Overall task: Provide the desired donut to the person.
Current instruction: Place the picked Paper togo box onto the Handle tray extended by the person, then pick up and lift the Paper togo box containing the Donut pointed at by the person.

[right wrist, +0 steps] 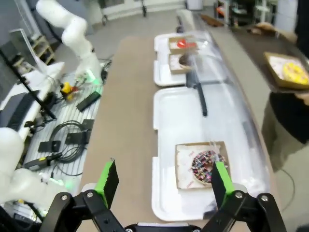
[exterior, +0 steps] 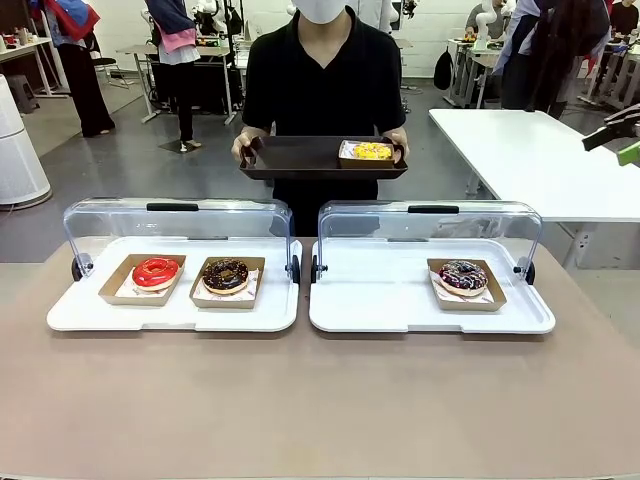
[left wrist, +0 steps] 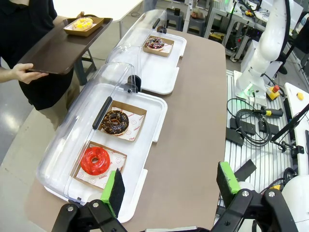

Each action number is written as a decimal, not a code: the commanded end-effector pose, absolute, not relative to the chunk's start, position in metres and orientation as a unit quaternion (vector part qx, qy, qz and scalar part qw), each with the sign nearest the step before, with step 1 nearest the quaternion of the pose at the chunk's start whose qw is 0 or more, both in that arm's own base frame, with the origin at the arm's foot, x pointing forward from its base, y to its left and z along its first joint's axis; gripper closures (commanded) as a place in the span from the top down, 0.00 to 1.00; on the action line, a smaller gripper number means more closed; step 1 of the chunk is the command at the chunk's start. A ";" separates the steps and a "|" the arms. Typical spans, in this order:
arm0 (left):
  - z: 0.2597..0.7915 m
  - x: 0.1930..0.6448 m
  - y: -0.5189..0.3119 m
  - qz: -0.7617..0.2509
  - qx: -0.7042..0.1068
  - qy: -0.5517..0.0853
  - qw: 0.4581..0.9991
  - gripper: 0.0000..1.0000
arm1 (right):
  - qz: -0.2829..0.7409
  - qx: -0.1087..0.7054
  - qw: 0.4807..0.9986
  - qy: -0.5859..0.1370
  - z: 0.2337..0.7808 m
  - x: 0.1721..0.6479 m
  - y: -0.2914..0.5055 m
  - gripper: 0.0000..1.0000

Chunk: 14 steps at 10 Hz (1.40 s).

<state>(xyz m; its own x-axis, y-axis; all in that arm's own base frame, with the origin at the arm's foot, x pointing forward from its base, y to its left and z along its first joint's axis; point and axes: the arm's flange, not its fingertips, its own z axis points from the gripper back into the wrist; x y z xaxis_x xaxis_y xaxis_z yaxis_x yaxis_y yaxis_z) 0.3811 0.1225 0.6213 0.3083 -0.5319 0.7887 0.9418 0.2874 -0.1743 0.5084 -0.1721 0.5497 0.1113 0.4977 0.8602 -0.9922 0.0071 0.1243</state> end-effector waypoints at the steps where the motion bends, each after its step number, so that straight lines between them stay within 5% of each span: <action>1: 0.622 0.380 0.123 -0.501 -0.330 -0.312 0.737 1.00 | 0.598 0.406 0.605 -0.334 0.551 0.495 -0.184 1.00; 14: 0.622 0.380 0.123 -0.501 -0.330 -0.312 0.737 1.00 | 0.599 0.400 0.610 -0.332 0.551 0.494 -0.187 1.00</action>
<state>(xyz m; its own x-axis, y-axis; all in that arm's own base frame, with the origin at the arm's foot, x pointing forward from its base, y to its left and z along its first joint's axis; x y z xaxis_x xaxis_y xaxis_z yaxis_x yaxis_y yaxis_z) 0.3811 0.1225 0.6213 0.3082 -0.5319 0.7887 0.9419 0.2873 -0.1743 0.4937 -0.1888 0.5514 0.0595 0.4637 0.8840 -0.9959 -0.0334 0.0845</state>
